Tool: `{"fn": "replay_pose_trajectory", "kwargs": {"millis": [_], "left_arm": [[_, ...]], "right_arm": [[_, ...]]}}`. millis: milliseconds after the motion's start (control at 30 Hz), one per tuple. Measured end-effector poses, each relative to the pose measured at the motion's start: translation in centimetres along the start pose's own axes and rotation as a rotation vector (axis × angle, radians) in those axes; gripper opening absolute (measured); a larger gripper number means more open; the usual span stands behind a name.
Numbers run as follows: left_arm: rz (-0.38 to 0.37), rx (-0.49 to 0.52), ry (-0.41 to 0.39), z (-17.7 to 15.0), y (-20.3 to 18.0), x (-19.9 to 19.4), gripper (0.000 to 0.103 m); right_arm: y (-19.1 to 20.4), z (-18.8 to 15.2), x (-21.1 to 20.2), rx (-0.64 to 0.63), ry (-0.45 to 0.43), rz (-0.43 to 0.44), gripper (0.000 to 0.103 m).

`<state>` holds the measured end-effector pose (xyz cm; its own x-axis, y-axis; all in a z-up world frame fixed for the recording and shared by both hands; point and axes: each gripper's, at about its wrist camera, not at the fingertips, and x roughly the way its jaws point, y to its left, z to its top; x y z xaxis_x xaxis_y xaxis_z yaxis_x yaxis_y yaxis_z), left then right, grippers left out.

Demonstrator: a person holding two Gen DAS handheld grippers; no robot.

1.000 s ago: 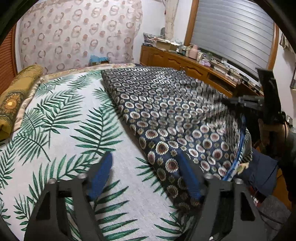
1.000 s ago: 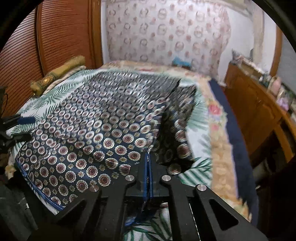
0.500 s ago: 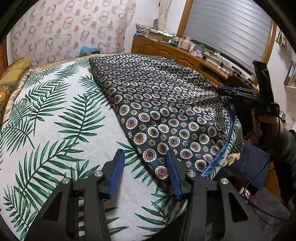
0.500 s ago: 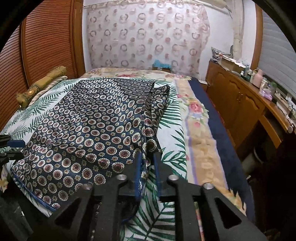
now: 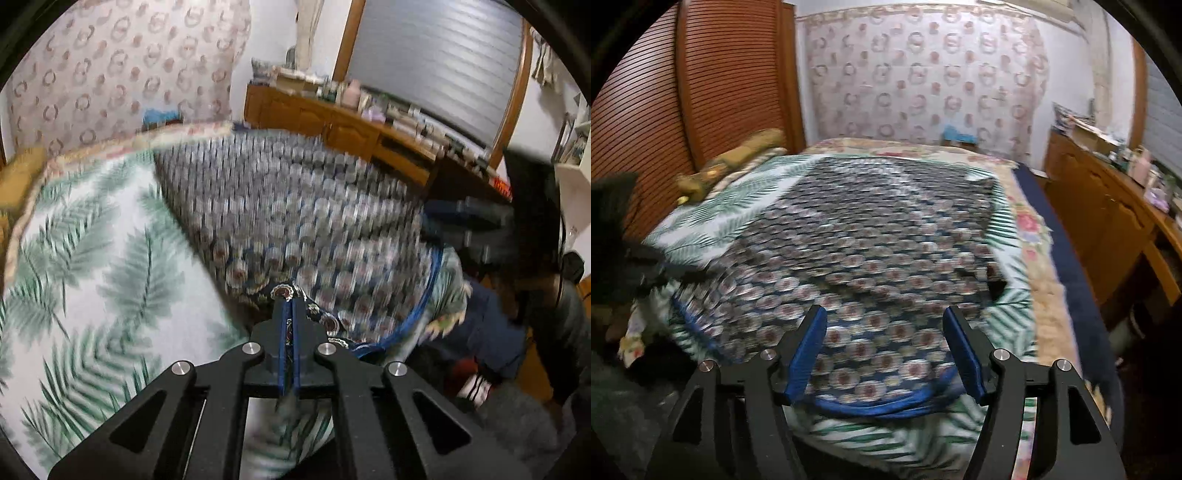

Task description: Fold small clothes

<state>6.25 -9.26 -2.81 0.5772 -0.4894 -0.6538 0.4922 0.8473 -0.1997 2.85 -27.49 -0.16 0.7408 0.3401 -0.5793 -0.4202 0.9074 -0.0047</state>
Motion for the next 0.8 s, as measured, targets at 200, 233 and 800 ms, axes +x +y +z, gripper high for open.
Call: {"fn": "replay_pose_trajectory", "kwargs": {"millis": [200,233,800], "left_arm": [[0.015,0.015,-0.081,5.7,0.1,0.8,0.003],[0.022,0.009,-0.086,6.3,0.3,1.1,0.003],[0.074,-0.060,-0.109,8.4,4.0,2.8,0.003]], "right_arm": [[2.6,0.2,-1.7,-0.039,-0.015,0.085,0.067],[3.0,0.1,-2.0,-0.051,-0.015,0.094,0.067],[0.0,1.2,2.3,-0.110,0.127,-0.015,0.067]]}}
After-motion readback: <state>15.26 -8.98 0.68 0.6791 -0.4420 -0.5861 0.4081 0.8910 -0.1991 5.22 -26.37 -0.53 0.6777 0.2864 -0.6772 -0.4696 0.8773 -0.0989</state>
